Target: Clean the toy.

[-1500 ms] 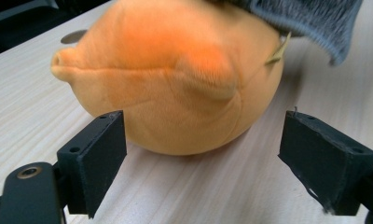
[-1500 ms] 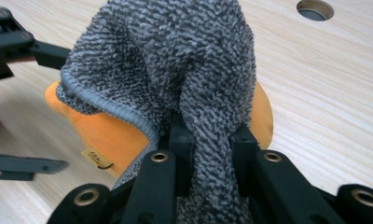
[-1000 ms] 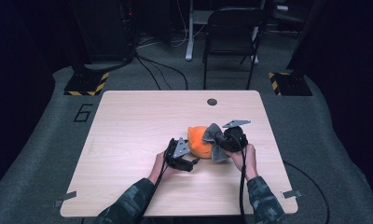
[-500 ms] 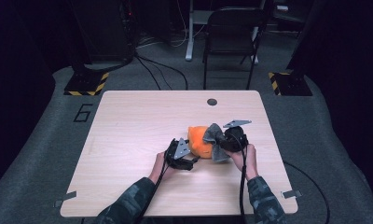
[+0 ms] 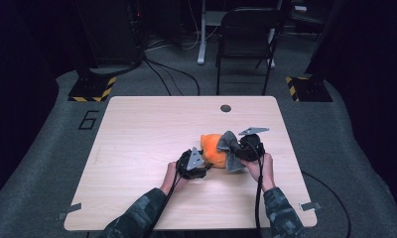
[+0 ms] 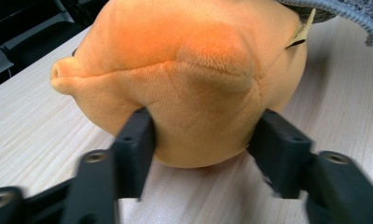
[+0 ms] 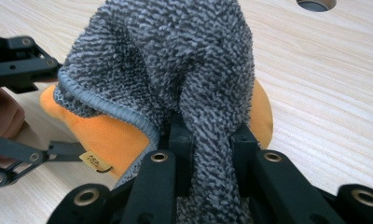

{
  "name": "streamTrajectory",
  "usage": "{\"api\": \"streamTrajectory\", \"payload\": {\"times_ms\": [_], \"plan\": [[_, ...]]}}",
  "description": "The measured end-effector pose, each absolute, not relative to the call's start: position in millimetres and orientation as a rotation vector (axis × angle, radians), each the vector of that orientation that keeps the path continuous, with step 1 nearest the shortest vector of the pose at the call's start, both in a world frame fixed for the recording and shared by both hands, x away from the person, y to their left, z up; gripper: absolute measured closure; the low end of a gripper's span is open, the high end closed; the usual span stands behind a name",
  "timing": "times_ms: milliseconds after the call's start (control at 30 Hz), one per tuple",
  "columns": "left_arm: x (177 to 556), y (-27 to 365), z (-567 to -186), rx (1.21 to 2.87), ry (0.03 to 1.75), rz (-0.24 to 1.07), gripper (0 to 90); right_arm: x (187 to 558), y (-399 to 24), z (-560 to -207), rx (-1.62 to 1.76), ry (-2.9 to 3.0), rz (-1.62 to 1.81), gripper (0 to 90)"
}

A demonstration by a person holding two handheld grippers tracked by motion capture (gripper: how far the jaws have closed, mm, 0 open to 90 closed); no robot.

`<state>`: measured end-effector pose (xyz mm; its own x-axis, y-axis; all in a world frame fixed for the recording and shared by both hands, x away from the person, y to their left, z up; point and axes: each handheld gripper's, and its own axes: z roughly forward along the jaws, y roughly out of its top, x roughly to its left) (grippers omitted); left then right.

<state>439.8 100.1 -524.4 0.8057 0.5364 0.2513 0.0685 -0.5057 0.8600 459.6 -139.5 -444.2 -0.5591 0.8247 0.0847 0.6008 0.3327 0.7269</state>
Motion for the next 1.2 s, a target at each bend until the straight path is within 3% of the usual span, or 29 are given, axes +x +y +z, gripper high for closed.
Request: {"api": "streamTrajectory", "payload": {"times_ms": [100,333,567,767,1200], "plan": [[439.8,98.5,-524.6,2.055,0.447,0.631,56.0,459.3,-138.9,-444.3,1.275,2.299,1.063,76.5],[441.2,98.0,-524.6,2.062,0.466,0.629,71.7,456.4,-139.0,-442.3,1.257,2.283,1.085,76.4],[442.1,99.4,-524.2,2.061,0.472,0.616,75.5,447.6,-182.2,-423.0,1.332,2.100,1.123,76.5],[442.8,99.9,-523.9,2.055,0.479,0.607,77.9,452.1,-222.8,-443.8,1.490,2.029,1.016,76.4],[442.6,101.7,-523.7,2.015,0.494,0.592,83.2,459.4,-228.2,-458.8,1.529,2.051,0.982,75.9]]}}
